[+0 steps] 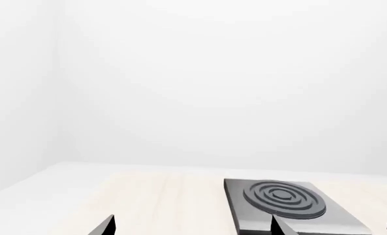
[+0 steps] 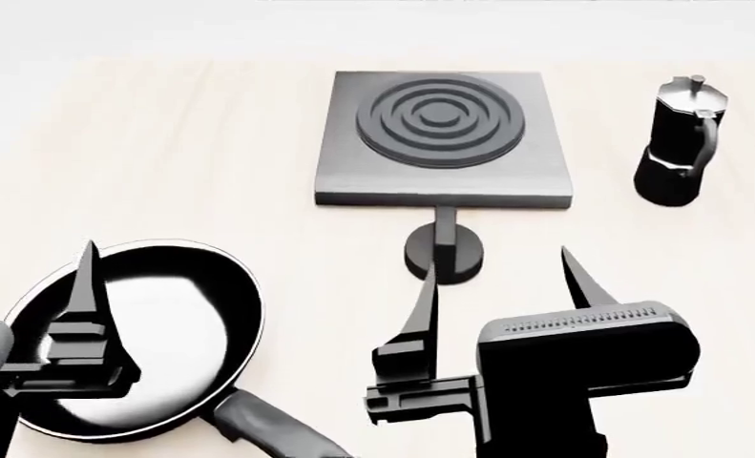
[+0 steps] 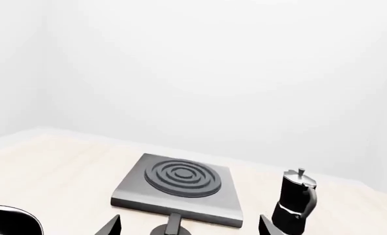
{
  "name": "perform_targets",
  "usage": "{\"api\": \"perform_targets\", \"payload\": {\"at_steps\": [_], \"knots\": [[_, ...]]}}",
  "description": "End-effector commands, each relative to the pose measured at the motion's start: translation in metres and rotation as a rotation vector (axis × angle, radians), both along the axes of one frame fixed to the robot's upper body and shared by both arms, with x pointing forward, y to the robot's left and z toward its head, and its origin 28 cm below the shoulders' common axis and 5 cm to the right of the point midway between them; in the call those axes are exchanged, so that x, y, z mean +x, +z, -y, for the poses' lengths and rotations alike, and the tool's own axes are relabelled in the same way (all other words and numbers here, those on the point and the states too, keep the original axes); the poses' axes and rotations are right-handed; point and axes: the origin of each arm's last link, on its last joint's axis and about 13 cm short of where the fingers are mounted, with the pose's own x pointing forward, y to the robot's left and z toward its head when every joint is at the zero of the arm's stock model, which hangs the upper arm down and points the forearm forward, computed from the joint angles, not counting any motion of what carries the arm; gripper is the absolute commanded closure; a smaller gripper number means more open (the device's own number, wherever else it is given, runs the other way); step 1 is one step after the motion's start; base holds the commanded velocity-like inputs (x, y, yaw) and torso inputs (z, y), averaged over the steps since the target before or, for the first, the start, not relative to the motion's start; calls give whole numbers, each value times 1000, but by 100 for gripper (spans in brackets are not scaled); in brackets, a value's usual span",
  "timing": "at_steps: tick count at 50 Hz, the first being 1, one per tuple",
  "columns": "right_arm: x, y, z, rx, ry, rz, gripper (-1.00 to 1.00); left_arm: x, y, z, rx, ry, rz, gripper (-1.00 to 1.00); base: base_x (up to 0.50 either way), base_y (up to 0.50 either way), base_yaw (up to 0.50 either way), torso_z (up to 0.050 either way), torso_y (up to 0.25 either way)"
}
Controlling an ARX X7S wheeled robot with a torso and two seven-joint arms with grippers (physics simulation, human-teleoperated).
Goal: Turn on the stove.
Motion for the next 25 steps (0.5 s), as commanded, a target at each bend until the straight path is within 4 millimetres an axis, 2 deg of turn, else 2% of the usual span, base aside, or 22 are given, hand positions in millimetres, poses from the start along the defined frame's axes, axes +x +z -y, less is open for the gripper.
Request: {"api": "perform_targets", "payload": {"at_steps": [1,25], "knots": [[0,0,0,1,0,2,-100,0,0,0,1,-1,0,-100,262,0,0,0,0],[0,0,1,5,-1,2,-100,1,0,0,3,2,1,-100,261,0,0,0,0]]}}
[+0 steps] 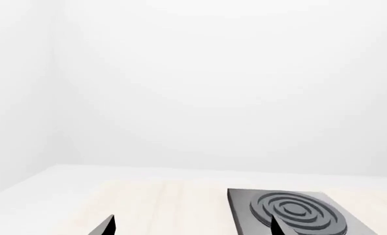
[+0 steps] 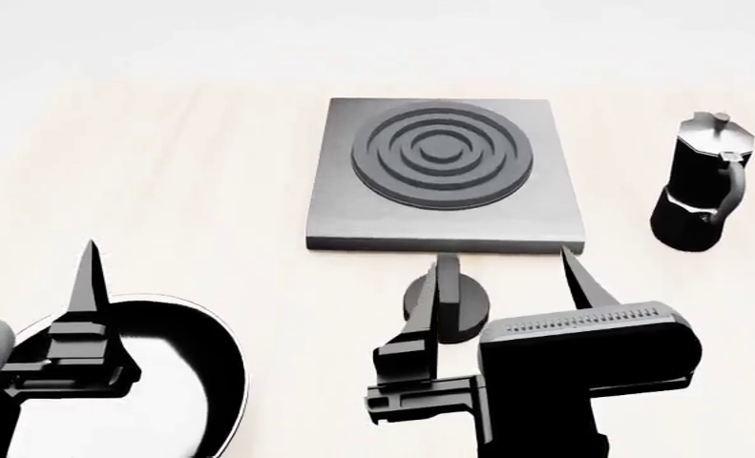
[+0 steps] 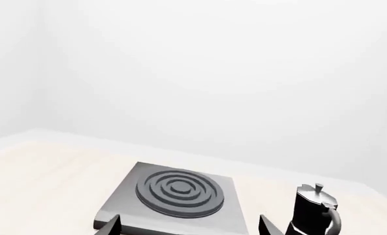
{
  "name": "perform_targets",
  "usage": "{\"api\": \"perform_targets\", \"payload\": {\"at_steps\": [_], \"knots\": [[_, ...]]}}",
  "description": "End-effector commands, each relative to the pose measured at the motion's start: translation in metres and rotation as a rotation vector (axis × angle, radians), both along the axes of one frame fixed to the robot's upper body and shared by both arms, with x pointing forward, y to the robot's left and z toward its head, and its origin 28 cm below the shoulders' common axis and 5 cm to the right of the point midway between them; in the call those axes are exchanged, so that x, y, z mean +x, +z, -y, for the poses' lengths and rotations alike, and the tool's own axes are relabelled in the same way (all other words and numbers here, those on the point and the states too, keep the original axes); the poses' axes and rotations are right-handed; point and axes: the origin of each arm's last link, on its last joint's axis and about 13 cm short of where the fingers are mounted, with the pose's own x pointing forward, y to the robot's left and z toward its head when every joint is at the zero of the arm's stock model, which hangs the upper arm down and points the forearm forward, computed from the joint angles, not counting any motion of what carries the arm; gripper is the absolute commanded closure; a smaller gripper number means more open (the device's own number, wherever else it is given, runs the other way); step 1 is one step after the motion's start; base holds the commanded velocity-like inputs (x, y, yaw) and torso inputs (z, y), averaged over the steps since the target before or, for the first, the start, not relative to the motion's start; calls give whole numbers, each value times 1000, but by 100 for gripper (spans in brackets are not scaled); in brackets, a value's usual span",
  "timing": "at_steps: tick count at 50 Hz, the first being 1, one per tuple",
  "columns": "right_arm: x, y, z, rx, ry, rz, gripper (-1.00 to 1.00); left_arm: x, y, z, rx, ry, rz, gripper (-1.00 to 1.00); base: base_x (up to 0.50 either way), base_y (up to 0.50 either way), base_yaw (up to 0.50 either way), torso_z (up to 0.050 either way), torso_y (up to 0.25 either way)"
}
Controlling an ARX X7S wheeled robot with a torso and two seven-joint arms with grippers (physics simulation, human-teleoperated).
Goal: Turn on the stove.
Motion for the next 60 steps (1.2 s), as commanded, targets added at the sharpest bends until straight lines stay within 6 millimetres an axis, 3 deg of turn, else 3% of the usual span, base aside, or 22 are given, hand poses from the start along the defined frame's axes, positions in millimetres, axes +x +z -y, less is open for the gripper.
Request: {"api": "perform_targets", "payload": {"at_steps": [1,41,60], "knots": [[0,0,0,4,1,1,-100,1,-1,0,1,0,-1,-100,266,0,0,0,0],[2,-3,-1,20,3,-6,-100,1,-2,0,11,6,-5,-100,243,0,0,0,0],[14,-30,0,54,17,-178,-100,2,-3,1,8,5,-8,-100,0,0,0,0,0]]}}
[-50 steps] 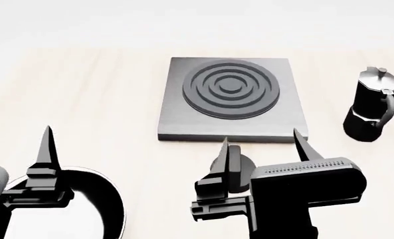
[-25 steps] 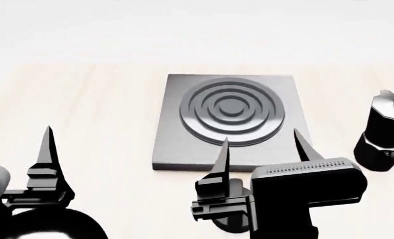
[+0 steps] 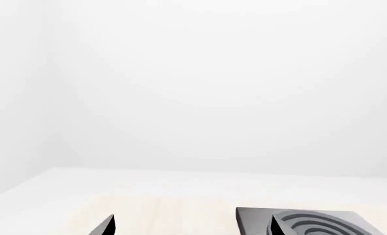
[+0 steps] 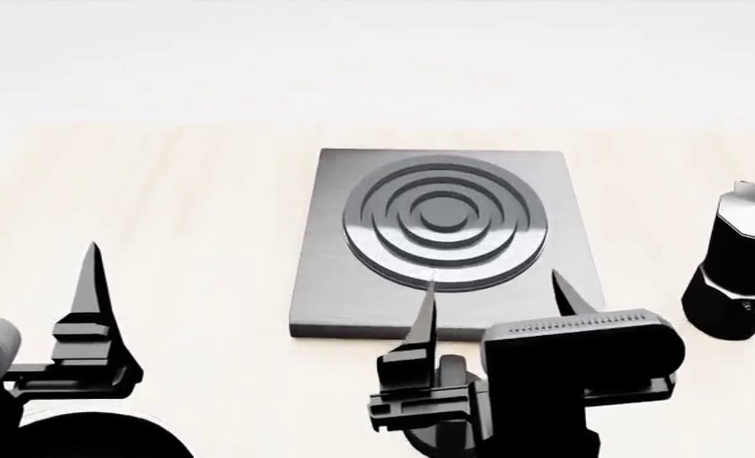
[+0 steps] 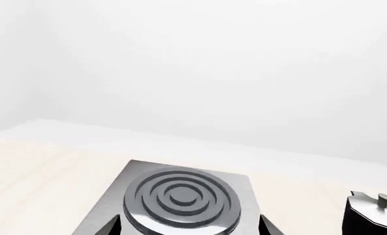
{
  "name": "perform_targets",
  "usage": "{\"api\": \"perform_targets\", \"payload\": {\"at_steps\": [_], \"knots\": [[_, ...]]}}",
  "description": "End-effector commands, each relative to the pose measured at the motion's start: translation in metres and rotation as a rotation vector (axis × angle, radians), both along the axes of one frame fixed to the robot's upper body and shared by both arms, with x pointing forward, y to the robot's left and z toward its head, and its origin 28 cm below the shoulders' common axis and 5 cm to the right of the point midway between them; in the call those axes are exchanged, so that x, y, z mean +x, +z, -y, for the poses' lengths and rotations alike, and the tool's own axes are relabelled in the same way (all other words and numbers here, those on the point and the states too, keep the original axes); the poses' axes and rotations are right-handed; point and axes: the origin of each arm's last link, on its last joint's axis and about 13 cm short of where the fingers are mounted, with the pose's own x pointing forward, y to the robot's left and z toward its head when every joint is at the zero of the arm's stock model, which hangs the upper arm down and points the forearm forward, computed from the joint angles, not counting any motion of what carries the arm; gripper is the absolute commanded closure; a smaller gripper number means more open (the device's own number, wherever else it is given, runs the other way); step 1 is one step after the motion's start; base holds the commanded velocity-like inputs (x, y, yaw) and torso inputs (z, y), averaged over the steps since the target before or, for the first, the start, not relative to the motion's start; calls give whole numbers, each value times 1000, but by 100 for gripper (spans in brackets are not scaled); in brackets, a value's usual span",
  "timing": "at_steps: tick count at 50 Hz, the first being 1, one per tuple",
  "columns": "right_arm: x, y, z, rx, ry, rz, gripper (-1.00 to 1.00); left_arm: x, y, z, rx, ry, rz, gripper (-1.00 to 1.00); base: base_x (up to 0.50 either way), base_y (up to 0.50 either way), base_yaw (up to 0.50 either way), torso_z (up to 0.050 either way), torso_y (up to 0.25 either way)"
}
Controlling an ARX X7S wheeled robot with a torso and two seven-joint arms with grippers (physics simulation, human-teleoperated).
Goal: Turn on the stove.
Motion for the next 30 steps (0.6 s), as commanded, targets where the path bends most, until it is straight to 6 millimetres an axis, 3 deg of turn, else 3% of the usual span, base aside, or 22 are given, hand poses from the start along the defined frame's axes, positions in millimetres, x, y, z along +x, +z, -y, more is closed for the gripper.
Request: {"api": "perform_targets", "payload": {"at_steps": [1,30], "knots": [[5,-14,-1,16,9,-96,-100,1,-1,0,0,-1,-4,-100,0,0,0,0,0],[16,-42,-2,47,-7,-286,-100,1,-2,-1,-4,3,-5,-100,0,0,0,0,0]]}}
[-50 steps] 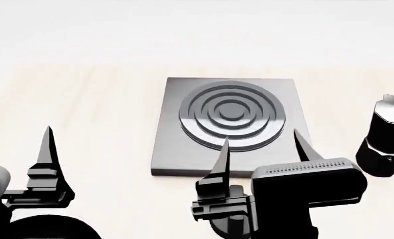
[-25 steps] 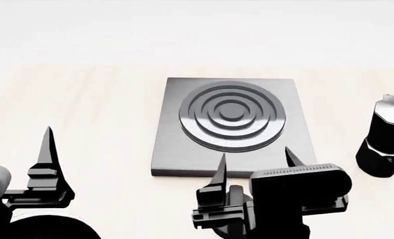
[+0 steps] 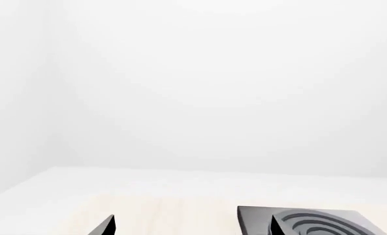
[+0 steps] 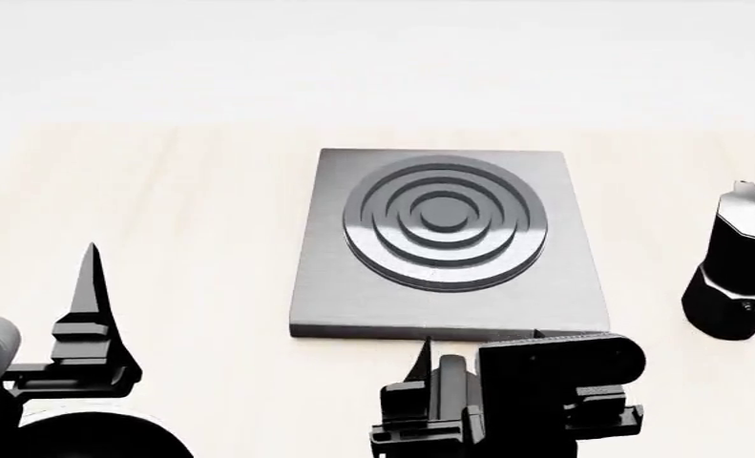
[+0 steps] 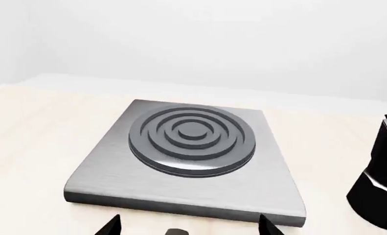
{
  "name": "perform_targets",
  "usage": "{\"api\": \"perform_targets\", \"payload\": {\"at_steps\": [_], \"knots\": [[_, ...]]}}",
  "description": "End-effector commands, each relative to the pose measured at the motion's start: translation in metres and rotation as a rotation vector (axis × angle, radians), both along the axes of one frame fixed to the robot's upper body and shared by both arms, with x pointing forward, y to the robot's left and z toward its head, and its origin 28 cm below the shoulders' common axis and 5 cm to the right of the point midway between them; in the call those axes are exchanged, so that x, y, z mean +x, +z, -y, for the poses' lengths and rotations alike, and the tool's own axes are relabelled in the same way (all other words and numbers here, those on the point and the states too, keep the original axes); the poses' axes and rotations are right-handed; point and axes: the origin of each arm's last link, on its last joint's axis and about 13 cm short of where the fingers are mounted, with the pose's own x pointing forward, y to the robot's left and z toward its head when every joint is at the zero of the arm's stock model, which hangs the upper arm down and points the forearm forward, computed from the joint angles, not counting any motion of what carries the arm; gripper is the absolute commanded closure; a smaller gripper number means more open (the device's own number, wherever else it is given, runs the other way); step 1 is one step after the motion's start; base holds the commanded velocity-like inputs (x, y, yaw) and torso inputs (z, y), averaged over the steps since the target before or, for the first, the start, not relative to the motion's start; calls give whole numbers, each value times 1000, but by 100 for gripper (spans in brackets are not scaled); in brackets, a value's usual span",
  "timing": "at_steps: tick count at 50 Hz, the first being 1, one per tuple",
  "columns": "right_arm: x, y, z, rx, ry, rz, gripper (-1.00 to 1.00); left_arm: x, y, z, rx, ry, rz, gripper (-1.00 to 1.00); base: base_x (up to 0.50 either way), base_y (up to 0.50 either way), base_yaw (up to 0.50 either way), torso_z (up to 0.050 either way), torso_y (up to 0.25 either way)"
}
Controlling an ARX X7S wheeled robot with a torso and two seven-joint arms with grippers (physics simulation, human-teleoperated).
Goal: Turn on the stove.
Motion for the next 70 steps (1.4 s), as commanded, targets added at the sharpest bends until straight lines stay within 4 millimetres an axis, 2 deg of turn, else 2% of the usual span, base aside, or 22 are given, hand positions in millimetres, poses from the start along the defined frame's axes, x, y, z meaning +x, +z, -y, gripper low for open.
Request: {"api": "perform_targets", "payload": {"at_steps": [1,34,48,70], "knots": [[5,-10,-1,18,-7,-73,-100,0,0,0,-1,-2,-1,-100,0,0,0,0,0],[19,-17,-7,2,0,-219,-100,1,-1,-1,-5,0,-8,-100,0,0,0,0,0],[29,-25,-8,20,-16,-286,-100,1,-1,-1,-6,-2,-10,-100,0,0,0,0,0],[34,-36,-8,23,-46,-356,-100,2,-2,0,-5,-4,-10,-100,0,0,0,0,0]]}}
